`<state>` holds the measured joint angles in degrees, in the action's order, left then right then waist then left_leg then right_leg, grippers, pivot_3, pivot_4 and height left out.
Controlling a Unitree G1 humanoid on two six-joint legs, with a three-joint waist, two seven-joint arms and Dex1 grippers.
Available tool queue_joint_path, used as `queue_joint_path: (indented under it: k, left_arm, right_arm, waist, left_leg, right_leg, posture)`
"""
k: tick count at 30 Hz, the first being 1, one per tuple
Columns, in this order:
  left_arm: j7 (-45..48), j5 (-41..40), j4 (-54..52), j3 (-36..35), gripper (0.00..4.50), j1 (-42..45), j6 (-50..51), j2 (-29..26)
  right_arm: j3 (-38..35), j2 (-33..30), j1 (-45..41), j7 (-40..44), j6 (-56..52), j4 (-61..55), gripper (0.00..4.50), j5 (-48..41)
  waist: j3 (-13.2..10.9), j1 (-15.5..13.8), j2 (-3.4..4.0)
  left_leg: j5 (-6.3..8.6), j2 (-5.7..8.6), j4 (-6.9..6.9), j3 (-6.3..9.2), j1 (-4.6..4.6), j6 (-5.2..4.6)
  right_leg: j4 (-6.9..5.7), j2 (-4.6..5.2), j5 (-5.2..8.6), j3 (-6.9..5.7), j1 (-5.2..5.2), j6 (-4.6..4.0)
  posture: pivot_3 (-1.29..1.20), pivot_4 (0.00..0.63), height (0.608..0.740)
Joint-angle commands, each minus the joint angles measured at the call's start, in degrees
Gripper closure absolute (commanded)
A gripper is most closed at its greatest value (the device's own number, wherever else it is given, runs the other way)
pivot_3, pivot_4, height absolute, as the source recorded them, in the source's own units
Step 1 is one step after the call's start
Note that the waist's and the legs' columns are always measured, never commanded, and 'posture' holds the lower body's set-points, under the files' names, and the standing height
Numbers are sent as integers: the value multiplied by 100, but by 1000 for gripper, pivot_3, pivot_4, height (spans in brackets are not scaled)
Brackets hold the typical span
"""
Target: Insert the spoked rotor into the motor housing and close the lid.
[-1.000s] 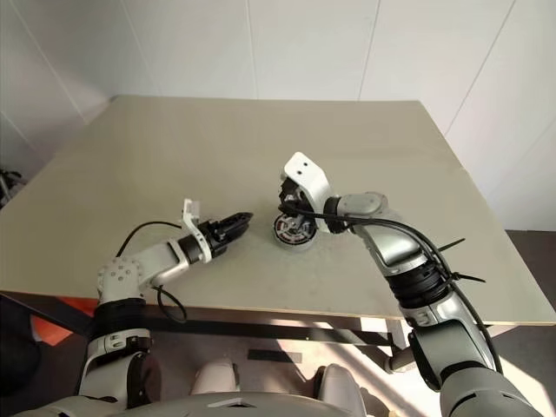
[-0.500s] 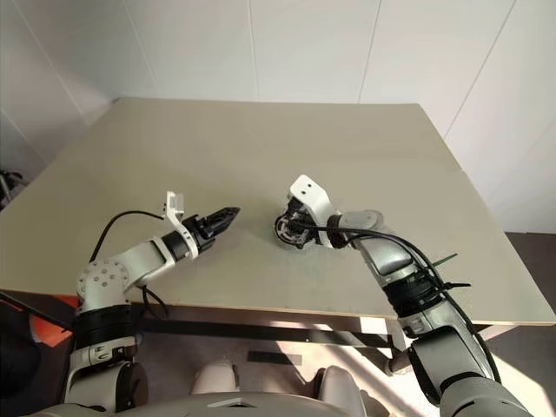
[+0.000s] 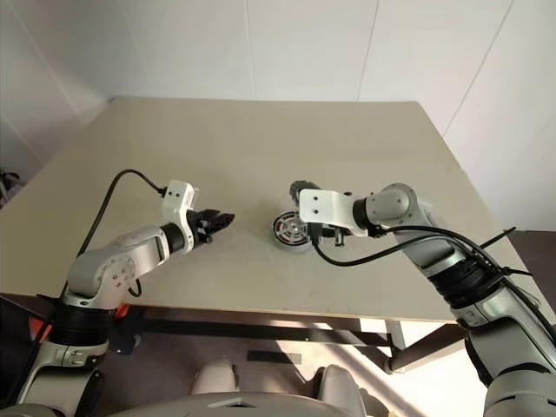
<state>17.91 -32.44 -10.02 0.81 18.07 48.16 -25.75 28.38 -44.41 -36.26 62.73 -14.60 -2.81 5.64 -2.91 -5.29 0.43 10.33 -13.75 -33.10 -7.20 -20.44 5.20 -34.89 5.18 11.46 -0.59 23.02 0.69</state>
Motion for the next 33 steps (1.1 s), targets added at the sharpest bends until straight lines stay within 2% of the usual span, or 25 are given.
queue_joint_path:
  k: [1, 8, 18, 33]
  left_arm:
    - [125, 196, -271, -76, 2049, 8, -223, -74]
    - [109, 369, -206, -159, 2049, -94, -268, 122]
    - [62, 511, -462, -234, 2049, -315, -279, 256]
    - [53, 664, -566, -288, 2049, -400, -243, 367]
  right_arm:
    - [-1, 69, -458, 250, 646, 101, 1894, 230]
    - [109, 294, -835, 776, 1371, 640, 1894, 388]
    - [172, 203, -543, 1425, 1898, 686, 1894, 473]
    - [292, 791, -668, 1221, 2146, 1636, 1894, 990]
  waist:
    - [-1, 7, 1]
    - [1, -17, -1]
    - [1, -4, -1]
    - [1, 5, -1]
  left_leg:
    - [-1, 0, -4, 0, -8, 2]
    - [3, 0, -14, 0, -15, -5]
    - [12, -2, -22, 1, -21, -21]
    - [12, -2, -27, 1, -21, -22]
  right_leg:
    - [-4, 0, 0, 0, 8, -1]
    - [-12, 1, -1, -1, 10, -3]
    - [-12, 1, -1, -1, 11, -4]
    - [-23, 1, -1, -1, 15, -4]
  posture:
    - [0, 0, 740]
    - [0, 0, 740]
    - [0, 0, 740]
    - [0, 0, 740]
